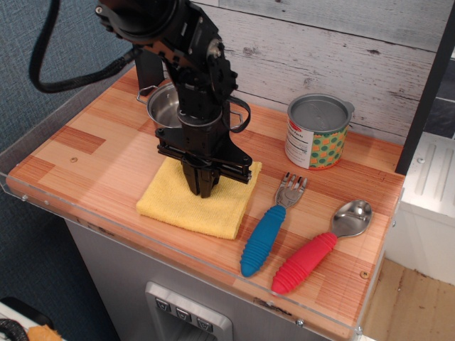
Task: Move the yellow cloth to the left of the blue fork.
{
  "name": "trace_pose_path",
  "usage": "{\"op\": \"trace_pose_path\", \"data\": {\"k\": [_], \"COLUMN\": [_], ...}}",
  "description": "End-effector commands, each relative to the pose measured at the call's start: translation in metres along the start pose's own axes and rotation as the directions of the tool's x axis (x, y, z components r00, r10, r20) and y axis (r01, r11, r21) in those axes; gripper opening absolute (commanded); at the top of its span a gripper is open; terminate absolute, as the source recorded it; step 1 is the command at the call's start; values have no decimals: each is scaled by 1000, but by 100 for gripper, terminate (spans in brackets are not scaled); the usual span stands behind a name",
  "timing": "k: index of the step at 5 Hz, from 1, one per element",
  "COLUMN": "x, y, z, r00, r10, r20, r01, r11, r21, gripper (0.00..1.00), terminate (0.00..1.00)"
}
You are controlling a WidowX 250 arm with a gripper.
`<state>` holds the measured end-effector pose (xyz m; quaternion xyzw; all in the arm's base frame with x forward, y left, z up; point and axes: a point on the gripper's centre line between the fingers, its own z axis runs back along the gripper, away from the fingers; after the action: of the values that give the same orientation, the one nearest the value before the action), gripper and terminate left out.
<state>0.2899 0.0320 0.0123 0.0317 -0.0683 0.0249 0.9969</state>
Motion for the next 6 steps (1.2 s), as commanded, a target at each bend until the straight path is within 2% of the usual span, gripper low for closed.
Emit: {"op": "trace_pose_path", "data": {"k": [1,2,3,4,6], "x": [-2,-2,-2,-5,-5], "y": [9,9,8,5,8], "z": [7,8,11,18,35], "r00": [1000,995,989,987,989], "r10": [-23,-102,-145,-160,-142], "r20": [10,8,14,4,41], "r01": [23,101,144,159,141], "r11": [1000,994,989,987,990], "r21": [20,43,32,23,32], "gripper": [0,0,0,100,100], "terminate": [0,0,0,0,0]}}
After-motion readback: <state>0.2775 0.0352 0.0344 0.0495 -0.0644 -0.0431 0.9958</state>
